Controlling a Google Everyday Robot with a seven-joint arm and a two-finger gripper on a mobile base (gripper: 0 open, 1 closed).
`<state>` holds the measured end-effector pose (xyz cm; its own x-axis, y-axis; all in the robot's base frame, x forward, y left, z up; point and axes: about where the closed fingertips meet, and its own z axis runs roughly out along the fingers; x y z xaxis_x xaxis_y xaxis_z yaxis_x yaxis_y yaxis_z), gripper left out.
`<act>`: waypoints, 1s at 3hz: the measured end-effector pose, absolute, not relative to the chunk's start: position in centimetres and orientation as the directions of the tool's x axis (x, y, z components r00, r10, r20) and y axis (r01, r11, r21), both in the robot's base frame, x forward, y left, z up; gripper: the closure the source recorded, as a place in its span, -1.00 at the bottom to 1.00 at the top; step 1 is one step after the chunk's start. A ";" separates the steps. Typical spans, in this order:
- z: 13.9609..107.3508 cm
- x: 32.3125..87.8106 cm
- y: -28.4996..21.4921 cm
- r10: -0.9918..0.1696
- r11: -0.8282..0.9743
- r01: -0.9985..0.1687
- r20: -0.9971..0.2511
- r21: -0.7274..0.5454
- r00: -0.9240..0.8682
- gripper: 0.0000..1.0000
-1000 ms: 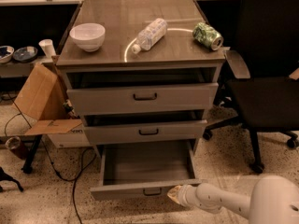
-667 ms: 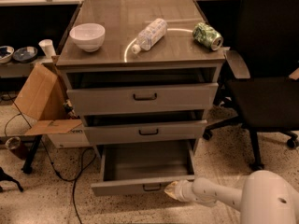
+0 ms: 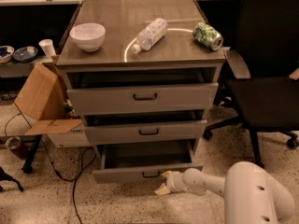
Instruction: Close bottom drawer
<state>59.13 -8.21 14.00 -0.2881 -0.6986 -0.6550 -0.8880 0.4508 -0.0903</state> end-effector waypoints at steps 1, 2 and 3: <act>14.2 61.4 -7.0 -0.712 0.436 -0.891 -0.653 -0.123 -0.258 -1.00; 14.3 62.3 -6.7 -0.718 0.430 -0.893 -0.651 -0.136 -0.246 -1.00; 14.2 62.6 -7.0 -0.724 0.442 -0.887 -0.638 -0.137 -0.262 -0.62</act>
Offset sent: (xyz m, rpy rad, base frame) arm 0.0449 0.0149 0.0061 -0.0318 -0.0590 0.0240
